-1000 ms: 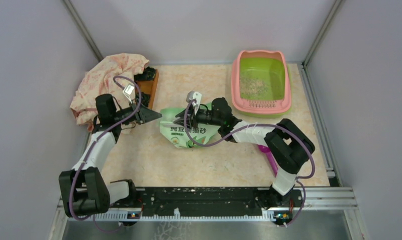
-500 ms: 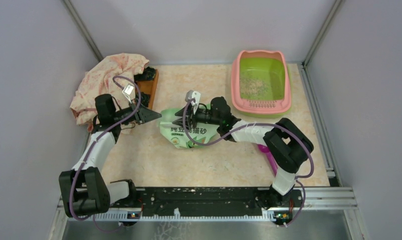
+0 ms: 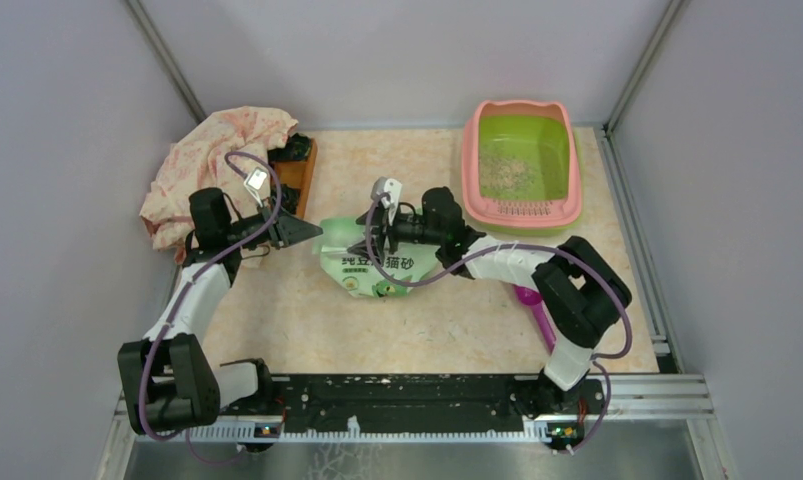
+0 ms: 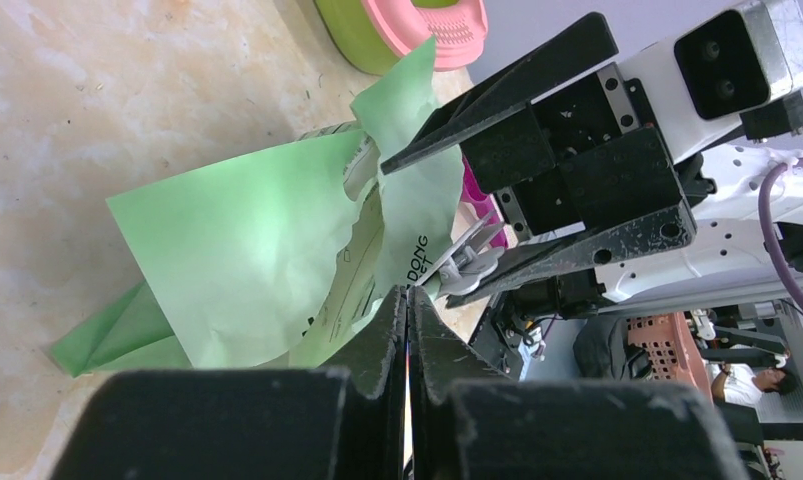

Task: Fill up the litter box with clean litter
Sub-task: Clamp the cat litter bag at the center of the board.

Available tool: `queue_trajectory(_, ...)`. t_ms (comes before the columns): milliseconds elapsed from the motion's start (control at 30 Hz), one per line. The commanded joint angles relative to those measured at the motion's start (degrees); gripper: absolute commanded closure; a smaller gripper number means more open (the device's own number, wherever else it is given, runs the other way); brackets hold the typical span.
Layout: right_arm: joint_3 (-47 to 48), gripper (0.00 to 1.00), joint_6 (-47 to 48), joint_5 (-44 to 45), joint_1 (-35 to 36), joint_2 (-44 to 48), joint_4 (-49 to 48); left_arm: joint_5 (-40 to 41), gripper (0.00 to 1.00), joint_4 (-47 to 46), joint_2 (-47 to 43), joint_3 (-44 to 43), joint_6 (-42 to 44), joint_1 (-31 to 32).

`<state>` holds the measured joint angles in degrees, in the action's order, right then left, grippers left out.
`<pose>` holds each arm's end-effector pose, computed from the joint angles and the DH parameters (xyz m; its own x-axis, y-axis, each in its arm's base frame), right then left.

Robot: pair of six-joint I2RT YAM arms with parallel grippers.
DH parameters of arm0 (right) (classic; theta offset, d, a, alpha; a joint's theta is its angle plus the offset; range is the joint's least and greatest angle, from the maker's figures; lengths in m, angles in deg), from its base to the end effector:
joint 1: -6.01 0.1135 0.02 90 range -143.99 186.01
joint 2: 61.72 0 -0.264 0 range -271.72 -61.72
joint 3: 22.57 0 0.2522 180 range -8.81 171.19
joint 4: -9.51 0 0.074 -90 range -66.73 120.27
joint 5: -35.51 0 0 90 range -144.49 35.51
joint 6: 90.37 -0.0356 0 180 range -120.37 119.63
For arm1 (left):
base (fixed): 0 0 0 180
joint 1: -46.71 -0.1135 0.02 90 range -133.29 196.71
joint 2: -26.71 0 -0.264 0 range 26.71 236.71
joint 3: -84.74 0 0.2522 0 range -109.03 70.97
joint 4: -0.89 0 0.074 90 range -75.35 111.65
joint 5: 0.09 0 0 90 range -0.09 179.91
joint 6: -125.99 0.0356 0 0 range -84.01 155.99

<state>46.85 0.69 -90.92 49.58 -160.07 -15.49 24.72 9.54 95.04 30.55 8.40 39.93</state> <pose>0.2618 0.2782 0.2457 -0.0314 -0.0505 -0.9982 -0.9845 0.1737 0.0222 0.2511 -0.0027 0.2628 -0.7028 -0.2793 -0.6543 0.5144 0.4357 -0.7386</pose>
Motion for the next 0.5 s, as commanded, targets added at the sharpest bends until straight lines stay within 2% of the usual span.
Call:
queue_trajectory(0,2.8,0.29,1.9,-3.3,-1.8,5.6,3.1,-1.4,0.96,-1.6,-0.1,-0.3,0.1,-0.3)
queue_trajectory(67,2.5,0.26,3.0,-3.6,-1.9,7.3,5.4,-1.5,0.96,-1.9,-0.1,0.0,-0.1,-0.3)
queue_trajectory(200,1.0,0.09,3.3,-3.6,-2.0,11.4,6.5,-1.4,0.96,-2.7,-0.1,0.2,-0.9,-0.3)
queue_trajectory(467,-0.4,0.08,1.5,1.6,-2.5,18.8,10.1,-0.7,0.92,-2.6,-0.6,0.3,-1.7,-0.3)
